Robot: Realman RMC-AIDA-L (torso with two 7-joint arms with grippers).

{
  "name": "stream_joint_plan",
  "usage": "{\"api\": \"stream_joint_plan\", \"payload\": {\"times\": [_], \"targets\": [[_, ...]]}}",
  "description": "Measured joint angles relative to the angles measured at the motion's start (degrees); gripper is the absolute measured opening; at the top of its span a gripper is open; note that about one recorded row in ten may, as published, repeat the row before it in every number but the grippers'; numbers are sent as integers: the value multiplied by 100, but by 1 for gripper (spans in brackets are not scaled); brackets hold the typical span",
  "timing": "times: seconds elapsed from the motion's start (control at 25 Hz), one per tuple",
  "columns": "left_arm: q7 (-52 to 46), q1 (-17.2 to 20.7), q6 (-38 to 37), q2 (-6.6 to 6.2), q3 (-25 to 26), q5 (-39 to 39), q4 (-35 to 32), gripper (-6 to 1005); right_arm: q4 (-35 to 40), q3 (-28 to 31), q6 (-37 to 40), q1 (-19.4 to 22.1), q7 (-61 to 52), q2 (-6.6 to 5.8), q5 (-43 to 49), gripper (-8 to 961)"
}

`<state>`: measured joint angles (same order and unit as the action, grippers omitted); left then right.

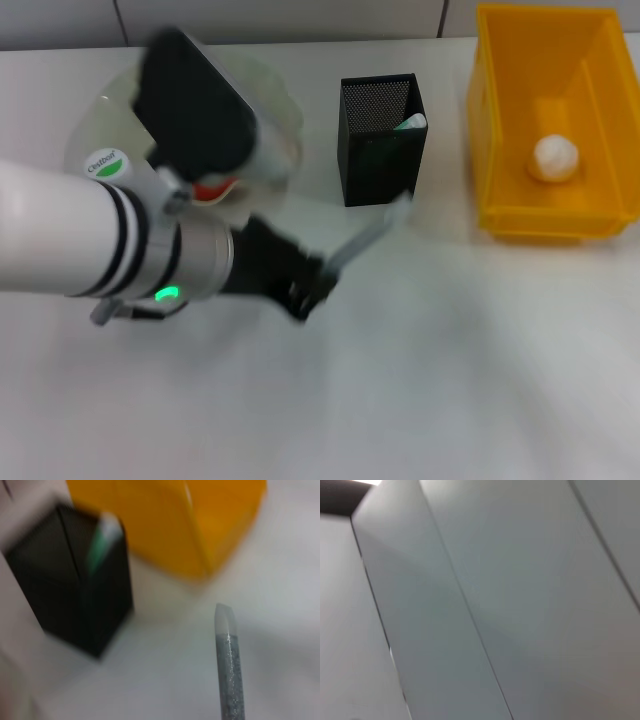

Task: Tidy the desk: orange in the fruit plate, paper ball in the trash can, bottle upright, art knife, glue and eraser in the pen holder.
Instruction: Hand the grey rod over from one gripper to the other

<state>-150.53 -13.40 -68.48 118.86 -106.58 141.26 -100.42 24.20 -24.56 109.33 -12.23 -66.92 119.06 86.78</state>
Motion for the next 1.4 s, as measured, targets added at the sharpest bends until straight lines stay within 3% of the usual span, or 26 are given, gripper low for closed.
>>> {"api": "stream_joint_plan", "payload": {"times": [0.12, 0.4, 0.44, 0.72, 1.08, 1.36, 1.4], "targets": [[837, 527, 1204, -6, 10, -729, 10, 197, -135, 234, 302, -50, -280, -3, -3, 706], [2621, 1059, 2466, -12, -289, -2140, 275, 215, -383, 134, 235, -363, -323, 13, 104, 683], [3332, 1118, 2720, -11, -435, -2676, 476, 217, -383, 134, 235, -363, -323, 13, 104, 680], [4520, 960, 3073, 11, -792, -3587, 1056, 235, -728, 126, -257, -957, -310, 23, 863, 656], [4497, 817, 3106, 6, -835, -3697, 1195, 258, -869, -168, -769, -1334, -355, 35, 1325, 626], [4496, 845, 3072, 5, -807, -3769, 1205, 276, -827, -452, -955, -1389, -328, 36, 1328, 603], [4496, 849, 3072, 5, -803, -3776, 1210, 279, -825, -453, -945, -1383, -297, 37, 1322, 561]]}}
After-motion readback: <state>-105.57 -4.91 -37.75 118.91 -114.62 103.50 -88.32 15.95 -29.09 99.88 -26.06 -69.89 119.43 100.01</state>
